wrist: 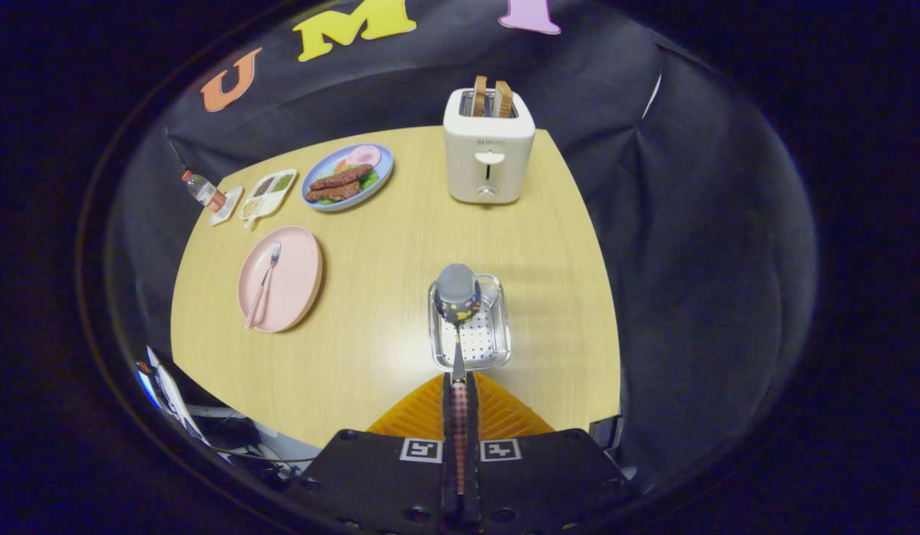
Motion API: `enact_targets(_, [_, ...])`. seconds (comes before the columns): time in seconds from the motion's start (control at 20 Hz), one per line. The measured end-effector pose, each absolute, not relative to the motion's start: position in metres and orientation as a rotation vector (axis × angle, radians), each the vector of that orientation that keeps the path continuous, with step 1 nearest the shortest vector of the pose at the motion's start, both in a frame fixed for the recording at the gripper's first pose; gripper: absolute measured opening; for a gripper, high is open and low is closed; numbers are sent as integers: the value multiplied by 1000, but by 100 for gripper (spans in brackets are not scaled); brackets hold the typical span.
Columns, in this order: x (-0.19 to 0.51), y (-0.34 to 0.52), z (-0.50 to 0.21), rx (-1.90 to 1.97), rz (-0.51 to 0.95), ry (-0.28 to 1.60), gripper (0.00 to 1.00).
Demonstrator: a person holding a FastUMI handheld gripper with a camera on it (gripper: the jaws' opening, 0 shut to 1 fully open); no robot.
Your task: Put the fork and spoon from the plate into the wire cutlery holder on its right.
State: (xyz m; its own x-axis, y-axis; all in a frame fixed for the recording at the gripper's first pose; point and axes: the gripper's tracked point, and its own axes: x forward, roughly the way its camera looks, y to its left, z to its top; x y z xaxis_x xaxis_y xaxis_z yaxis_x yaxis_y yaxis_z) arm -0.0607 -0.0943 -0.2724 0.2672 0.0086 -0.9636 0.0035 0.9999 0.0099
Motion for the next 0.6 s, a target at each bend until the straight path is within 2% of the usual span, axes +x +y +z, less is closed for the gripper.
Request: enact_targets(0.6, [-62, -101, -290, 62, -1, 1584, 4])
